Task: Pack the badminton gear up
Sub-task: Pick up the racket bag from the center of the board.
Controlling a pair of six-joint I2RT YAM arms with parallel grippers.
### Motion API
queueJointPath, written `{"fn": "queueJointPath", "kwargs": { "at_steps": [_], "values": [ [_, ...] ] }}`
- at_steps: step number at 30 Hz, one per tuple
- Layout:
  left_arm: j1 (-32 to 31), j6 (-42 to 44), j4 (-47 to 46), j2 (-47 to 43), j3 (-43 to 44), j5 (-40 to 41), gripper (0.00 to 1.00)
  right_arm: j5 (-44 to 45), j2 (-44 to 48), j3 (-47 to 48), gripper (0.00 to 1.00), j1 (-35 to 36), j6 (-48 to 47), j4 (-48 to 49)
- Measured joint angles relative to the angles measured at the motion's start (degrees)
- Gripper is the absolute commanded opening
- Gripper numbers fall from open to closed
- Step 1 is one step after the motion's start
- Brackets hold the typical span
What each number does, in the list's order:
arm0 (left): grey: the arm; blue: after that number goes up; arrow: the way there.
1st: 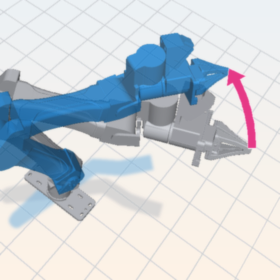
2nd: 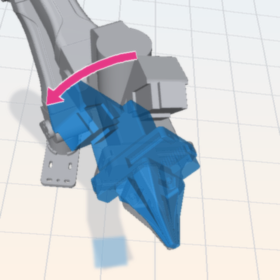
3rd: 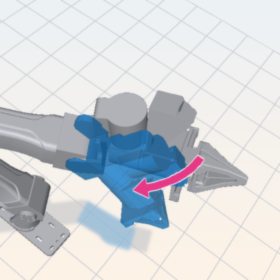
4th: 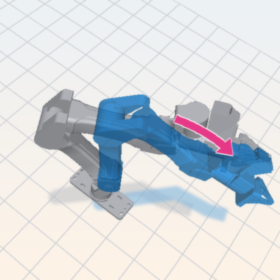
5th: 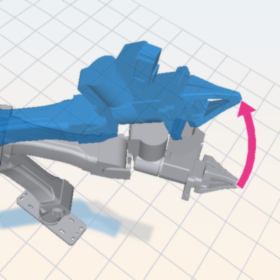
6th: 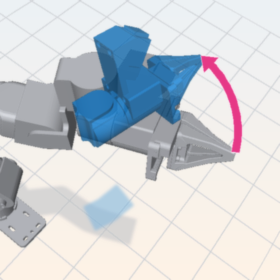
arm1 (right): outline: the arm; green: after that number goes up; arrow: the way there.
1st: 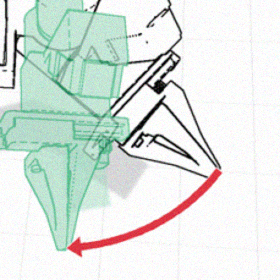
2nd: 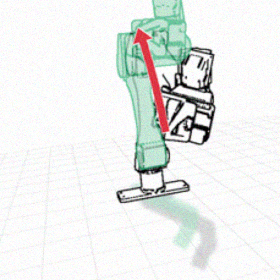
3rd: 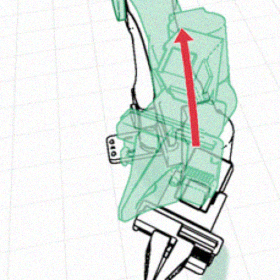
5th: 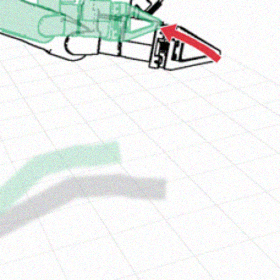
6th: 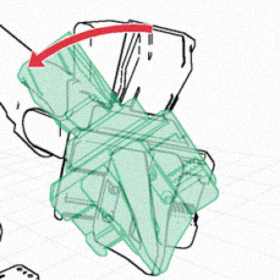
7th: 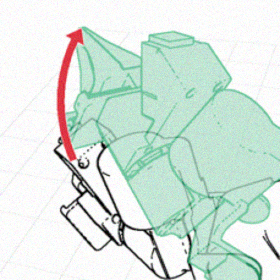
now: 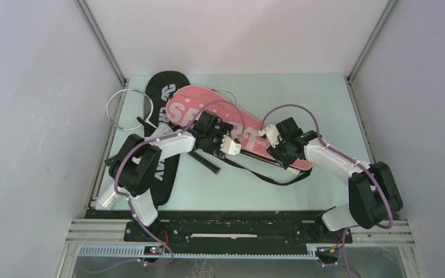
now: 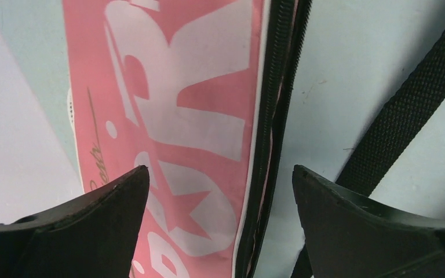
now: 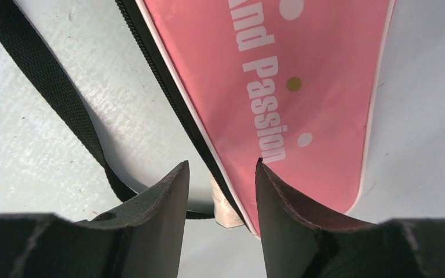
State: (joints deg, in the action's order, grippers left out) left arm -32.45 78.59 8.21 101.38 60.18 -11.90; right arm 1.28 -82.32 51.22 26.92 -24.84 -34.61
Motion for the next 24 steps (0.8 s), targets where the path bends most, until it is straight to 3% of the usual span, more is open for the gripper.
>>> {"fn": "queueJointPath", "kwargs": {
  "at_steps": [4, 12, 21, 23, 24],
  "values": [
    [-0.07, 3.43, -0.20, 1.46, -0.09, 1.14, 0.98, -3.39, 0.00, 0.24, 0.53, -2.32, 0.81, -1.20],
    [-0.55, 9.01, -1.79, 3.39, -0.11, 3.82, 0.78, -7.30, -0.15, 0.26, 0.51, -4.26, 1.22, -2.58],
    [-1.25, 13.88, -3.91, 5.86, -0.44, 6.05, 0.23, -8.57, -0.15, 0.28, 0.50, -6.56, 1.25, -3.50],
    [-1.49, 13.94, -4.35, 6.25, -0.44, 6.60, 0.02, -8.98, -0.15, 0.28, 0.49, -7.15, 1.25, -3.74],
    [-1.64, 13.99, -4.55, 6.29, -0.46, 6.91, 0.00, -9.25, -0.15, 0.28, 0.49, -7.43, 1.27, -3.85]
  ]
}}
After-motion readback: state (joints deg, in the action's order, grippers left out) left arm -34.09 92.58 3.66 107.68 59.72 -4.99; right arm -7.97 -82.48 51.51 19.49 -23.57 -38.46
